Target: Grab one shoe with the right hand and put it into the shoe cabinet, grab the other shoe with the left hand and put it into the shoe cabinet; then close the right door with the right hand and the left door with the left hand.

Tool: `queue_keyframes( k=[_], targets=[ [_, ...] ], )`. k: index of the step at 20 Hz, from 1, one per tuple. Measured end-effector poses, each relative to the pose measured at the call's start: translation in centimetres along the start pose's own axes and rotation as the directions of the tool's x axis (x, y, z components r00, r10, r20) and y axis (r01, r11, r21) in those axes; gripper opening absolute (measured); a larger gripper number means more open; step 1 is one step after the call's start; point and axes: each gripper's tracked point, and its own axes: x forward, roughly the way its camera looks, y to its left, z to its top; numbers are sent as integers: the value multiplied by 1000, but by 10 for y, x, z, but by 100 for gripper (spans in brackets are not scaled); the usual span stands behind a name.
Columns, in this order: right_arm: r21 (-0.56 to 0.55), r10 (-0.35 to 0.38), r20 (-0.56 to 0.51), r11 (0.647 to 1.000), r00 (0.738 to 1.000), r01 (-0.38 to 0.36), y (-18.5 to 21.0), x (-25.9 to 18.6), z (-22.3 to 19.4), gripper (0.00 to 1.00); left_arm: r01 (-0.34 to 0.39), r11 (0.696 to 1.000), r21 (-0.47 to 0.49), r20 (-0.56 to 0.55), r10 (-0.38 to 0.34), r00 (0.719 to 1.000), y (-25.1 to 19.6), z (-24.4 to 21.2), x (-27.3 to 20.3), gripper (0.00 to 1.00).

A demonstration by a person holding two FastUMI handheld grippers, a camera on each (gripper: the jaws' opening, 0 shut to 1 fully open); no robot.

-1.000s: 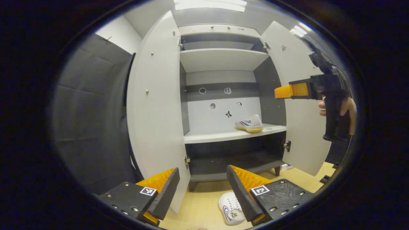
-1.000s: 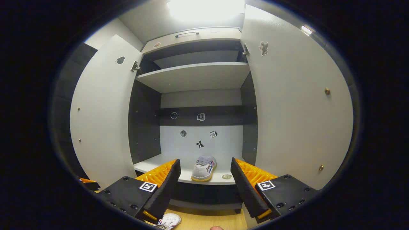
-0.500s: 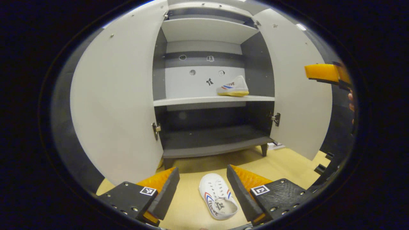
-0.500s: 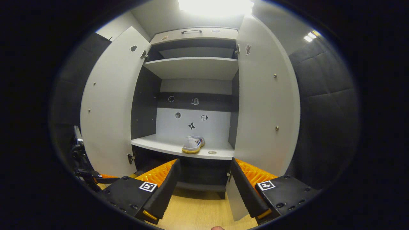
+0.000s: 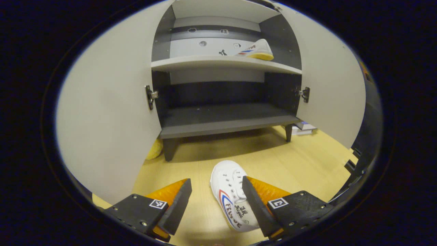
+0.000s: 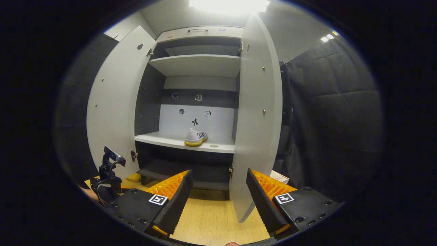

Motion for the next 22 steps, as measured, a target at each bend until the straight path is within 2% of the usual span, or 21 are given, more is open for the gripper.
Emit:
queue_keyframes(
  k=[5,7,11,18,21,22],
  targets=[
    [-13,-33,-54,999,998,33,-14,-8,-21,98,22,999,23,-100,-20,995,-4,-32,17,90],
    [-2,-34,-71,999,997,34,-16,-11,-26,98,5,1000,30,-129,-1,992,0,-36,21,92],
    [16,-30,-81,999,996,32,-18,-14,-31,98,-5,1000,-13,-207,2,978,2,-50,31,90],
    [29,-14,-73,999,997,16,-23,-15,-32,98,13,999,-53,-262,-27,965,2,-60,35,93],
    [45,5,-85,999,996,-1,-23,-14,-36,98,47,993,-109,-292,-77,953,-7,-63,35,87],
    [55,14,-89,998,996,-9,-22,-14,-38,98,51,991,-125,-303,-87,949,-10,-63,38,75]
  ],
)
